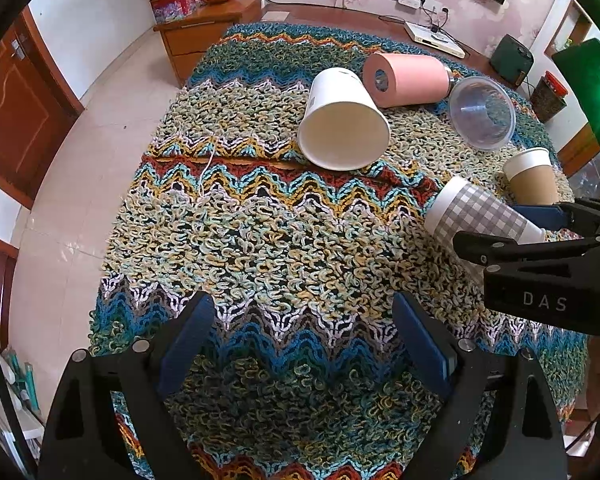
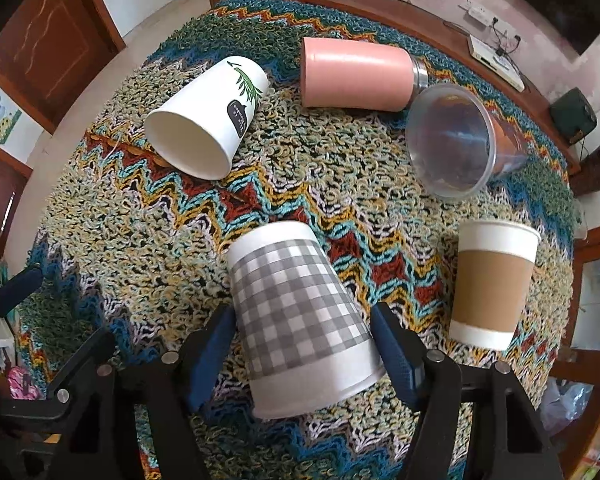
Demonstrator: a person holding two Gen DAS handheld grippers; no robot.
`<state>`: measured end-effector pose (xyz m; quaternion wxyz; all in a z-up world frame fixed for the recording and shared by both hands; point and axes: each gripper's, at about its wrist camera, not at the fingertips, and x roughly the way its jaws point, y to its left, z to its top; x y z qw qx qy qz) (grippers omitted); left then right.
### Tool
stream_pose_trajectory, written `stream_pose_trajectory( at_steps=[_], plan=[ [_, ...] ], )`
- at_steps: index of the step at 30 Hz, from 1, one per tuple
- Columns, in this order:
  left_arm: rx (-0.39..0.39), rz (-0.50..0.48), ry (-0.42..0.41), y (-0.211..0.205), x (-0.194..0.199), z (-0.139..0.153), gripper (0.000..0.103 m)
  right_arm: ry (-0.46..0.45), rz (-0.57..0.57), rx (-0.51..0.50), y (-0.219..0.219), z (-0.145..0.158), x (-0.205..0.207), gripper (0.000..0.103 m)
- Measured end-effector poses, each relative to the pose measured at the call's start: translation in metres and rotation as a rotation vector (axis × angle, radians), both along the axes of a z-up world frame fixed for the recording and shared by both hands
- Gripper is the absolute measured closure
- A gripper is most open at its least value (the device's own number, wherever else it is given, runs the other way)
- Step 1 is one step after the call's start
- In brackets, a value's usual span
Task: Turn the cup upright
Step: 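Close the right gripper around the checkered cup's body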
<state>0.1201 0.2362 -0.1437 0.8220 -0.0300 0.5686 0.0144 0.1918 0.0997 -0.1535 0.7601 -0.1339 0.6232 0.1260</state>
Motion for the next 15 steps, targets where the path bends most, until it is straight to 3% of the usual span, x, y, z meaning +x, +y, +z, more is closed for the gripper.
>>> stream_pose_trajectory(
  at_steps=[15],
  plan=[
    [0.014,0.012,-0.008,0.002,-0.014,0.009,0.011,-0.009,-0.018,0.011,-0.012,0.007,-0.016,0.036]
  ],
)
